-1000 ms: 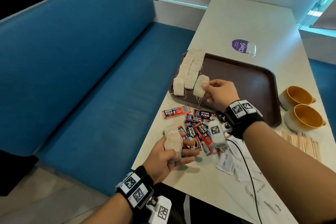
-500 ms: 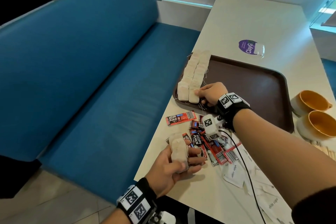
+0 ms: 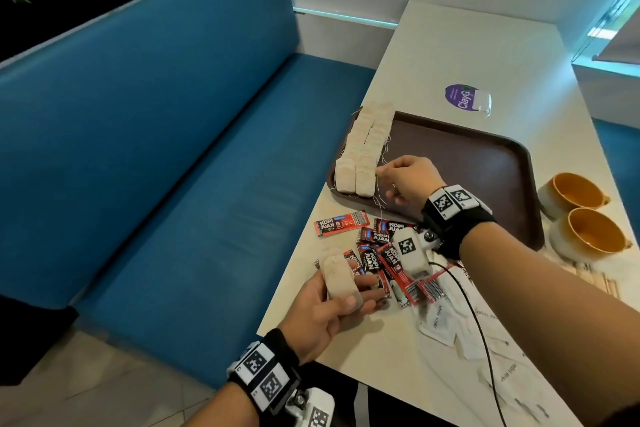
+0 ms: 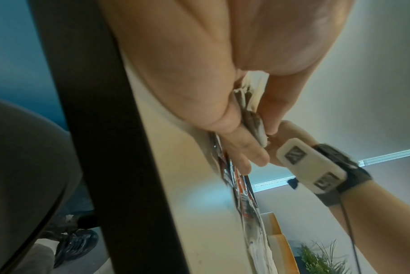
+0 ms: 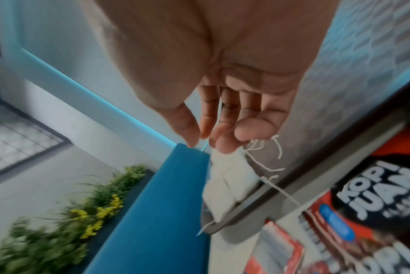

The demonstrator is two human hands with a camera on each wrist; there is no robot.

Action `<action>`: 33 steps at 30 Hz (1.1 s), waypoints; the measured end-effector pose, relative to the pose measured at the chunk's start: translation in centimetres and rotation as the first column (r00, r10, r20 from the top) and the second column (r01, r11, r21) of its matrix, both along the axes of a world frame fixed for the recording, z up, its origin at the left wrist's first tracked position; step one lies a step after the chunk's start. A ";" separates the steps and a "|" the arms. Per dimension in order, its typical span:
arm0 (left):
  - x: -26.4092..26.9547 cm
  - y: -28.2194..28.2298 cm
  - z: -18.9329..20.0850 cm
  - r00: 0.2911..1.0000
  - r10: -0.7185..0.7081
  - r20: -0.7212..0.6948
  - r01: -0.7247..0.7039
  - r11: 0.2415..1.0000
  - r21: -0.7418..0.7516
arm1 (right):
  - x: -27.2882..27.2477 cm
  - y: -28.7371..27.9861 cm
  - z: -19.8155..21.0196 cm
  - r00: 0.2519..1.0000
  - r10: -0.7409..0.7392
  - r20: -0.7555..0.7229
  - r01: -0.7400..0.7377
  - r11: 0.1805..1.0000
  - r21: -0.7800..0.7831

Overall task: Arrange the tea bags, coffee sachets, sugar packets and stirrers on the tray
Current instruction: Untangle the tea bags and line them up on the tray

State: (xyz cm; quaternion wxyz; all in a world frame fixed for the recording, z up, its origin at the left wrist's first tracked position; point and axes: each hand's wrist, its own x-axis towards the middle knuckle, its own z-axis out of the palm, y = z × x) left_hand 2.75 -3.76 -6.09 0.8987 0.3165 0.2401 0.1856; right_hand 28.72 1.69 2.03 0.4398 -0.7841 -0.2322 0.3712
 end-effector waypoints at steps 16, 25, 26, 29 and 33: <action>0.5 -0.9 0.9 0.997 0.042 -0.072 -0.033 0.993 0.114 | -11.3 -14.5 -0.7 0.977 0.187 -0.102 -0.168 0.971 0.168; 0.2 -0.8 0.9 0.996 0.041 -0.078 -0.031 0.991 0.132 | -12.4 -15.6 -1.2 0.989 0.144 -0.039 -0.132 0.965 0.228; 0.2 -0.8 0.9 0.996 0.043 -0.082 -0.031 0.989 0.144 | -12.1 -15.5 -1.2 0.990 0.134 -0.050 -0.119 0.966 0.228; 0.3 -0.8 1.0 0.996 0.056 -0.067 -0.045 0.989 0.144 | -11.3 -15.2 -1.2 0.993 0.110 -0.045 -0.098 0.973 0.211; 0.6 -0.7 1.1 0.992 0.114 -0.052 -0.112 0.993 0.037 | -9.9 -14.4 -1.1 0.992 0.090 -0.085 -0.074 0.981 0.177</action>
